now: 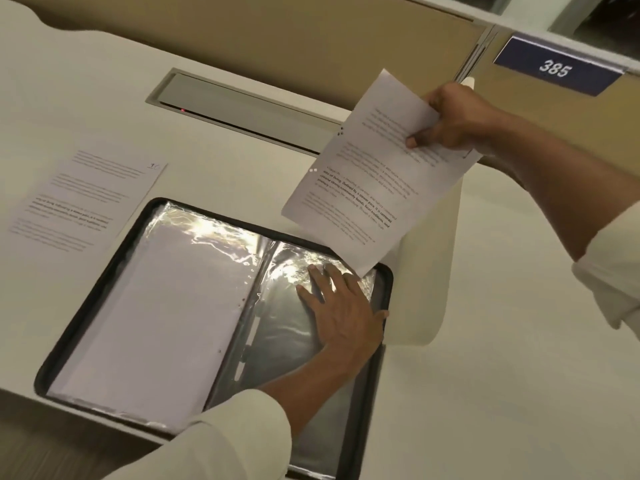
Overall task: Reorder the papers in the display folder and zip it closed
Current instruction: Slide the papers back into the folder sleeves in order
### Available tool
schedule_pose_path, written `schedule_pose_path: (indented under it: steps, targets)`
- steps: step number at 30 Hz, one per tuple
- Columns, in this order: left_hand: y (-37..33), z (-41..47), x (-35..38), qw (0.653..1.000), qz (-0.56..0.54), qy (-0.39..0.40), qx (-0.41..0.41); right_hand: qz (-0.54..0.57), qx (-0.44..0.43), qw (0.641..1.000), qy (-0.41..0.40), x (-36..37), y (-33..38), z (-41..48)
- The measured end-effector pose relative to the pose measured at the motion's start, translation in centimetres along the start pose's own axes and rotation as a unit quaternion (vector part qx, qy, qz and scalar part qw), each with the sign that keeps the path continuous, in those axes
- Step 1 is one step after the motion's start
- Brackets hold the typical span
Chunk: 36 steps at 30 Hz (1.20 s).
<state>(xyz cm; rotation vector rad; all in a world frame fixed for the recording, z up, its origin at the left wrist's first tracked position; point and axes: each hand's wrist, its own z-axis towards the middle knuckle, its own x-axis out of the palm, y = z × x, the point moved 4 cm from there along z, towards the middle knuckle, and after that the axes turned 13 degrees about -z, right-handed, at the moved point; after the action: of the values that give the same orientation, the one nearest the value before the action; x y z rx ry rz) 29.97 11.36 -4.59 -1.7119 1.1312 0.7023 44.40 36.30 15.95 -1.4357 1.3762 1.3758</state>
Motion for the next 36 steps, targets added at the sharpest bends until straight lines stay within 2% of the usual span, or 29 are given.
schedule_pose_path:
  steps: [6,12,14,18,21,24,30,36]
  targets:
    - [0.6,0.1,0.3,1.0,0.003,-0.015,0.012,-0.006,0.01,0.999,0.036,0.3,-2.0,2.0]
    - [0.0,0.3,0.5,0.998,0.046,0.019,0.038,-0.001,0.012,0.997,0.076,1.2,-3.2,4.0]
    - [0.0,0.4,0.0,0.998,0.017,-0.007,0.054,-0.005,0.012,0.996,0.09,1.0,-3.6,4.8]
    - [0.6,-0.2,-2.0,0.985,-0.084,-0.119,0.088,-0.008,0.014,0.992,0.125,0.5,-4.1,6.2]
    - [1.3,-0.7,-3.4,0.974,-0.142,-0.168,0.058,-0.003,0.017,0.988,0.151,0.1,-4.4,6.9]
    - [1.7,-1.2,-4.4,0.967,-0.181,-0.176,0.022,0.002,0.025,0.982,0.189,-0.1,-4.6,7.9]
    - [1.2,-1.4,-4.8,0.973,-0.095,-0.193,0.087,-0.026,0.015,0.967,0.252,1.3,-3.5,11.2]
    - [0.5,-1.0,-4.3,0.969,-0.054,-0.193,0.145,-0.056,-0.026,0.963,0.263,3.0,-0.4,13.3]
